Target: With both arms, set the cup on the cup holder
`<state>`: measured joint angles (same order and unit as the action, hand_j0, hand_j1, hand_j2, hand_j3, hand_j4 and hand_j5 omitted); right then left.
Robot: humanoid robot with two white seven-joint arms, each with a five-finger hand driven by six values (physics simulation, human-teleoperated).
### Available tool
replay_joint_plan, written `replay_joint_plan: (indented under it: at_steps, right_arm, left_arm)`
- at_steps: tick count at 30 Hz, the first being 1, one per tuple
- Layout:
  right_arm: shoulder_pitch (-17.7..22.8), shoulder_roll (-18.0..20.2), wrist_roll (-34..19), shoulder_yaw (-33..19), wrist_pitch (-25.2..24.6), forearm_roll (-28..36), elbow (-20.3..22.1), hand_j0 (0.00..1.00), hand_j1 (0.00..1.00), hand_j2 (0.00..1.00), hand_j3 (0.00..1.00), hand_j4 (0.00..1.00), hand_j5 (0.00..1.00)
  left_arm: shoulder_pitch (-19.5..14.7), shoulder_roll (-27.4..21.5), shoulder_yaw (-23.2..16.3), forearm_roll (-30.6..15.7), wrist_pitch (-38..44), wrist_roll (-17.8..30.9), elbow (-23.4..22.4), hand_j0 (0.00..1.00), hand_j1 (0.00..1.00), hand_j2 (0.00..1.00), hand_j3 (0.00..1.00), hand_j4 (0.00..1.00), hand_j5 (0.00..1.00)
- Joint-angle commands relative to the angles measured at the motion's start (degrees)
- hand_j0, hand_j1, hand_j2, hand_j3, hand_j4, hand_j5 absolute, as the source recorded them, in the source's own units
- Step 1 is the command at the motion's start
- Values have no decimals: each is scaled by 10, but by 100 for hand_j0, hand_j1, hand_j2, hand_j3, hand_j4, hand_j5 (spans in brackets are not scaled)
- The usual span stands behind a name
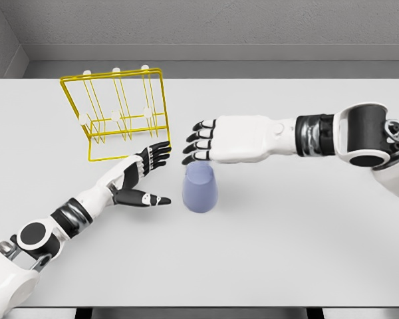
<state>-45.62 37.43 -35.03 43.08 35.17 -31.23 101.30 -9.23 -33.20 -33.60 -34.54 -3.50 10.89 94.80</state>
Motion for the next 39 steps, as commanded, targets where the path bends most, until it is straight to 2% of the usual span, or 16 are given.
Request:
replay_joint_plan:
  at_steps: [1,4,7,8,10,14,15,17,19,26,35,39]
  right_arm:
    - [2,16,0,-61,-2,59,-1,100,100,100,100,100,100]
    - [76,65,0,-191,-2,127,-3,100,100,100,100,100,100]
    - [214,75,0,-381,-2,161,-4,100,100,100,100,100,100]
    - [237,79,0,-400,-2,184,-3,100,100,100,100,100,100]
    - [258,76,0,-404,-2,195,-4,100,100,100,100,100,100]
    - [267,66,0,-404,-2,190,-14,100,100,100,100,100,100]
    - [283,68,0,-404,-2,189,-22,100,100,100,100,100,100]
    - [304,63,0,-432,-2,190,-31,100,100,100,100,100,100]
    - [307,49,0,-437,-2,190,-33,100,100,100,100,100,100]
    - [308,47,0,-438,-2,191,-60,100,100,100,100,100,100]
    - [308,47,0,-438,-2,191,-61,100,100,100,100,100,100]
    - [308,47,0,-437,-2,191,-67,100,100,100,100,100,100]
  left_arm:
    - [0,0,0,-2,0,0,0,100,100,100,100,100,100]
    - [0,0,-1,-2,0,0,0,100,100,100,100,100,100]
    - [1,4,-3,-1,1,0,2,100,100,100,100,100,100]
    - [1,7,-5,-1,1,0,3,100,100,100,100,100,100]
    - [0,10,-8,-1,2,0,8,100,100,100,100,100,100]
    - [-14,31,-30,-2,3,0,8,100,100,100,100,100,100]
    - [-15,32,-32,-2,3,0,8,100,100,100,100,100,100]
    - [-19,44,-39,-2,3,0,7,100,100,100,100,100,100]
    - [-26,48,-44,-2,21,0,7,100,100,100,100,100,100]
    - [-38,64,-50,-1,36,0,-6,100,100,100,100,100,100]
    - [-43,84,-52,2,35,0,-44,100,100,100,100,100,100]
    - [-42,89,-57,3,36,0,-45,100,100,100,100,100,100]
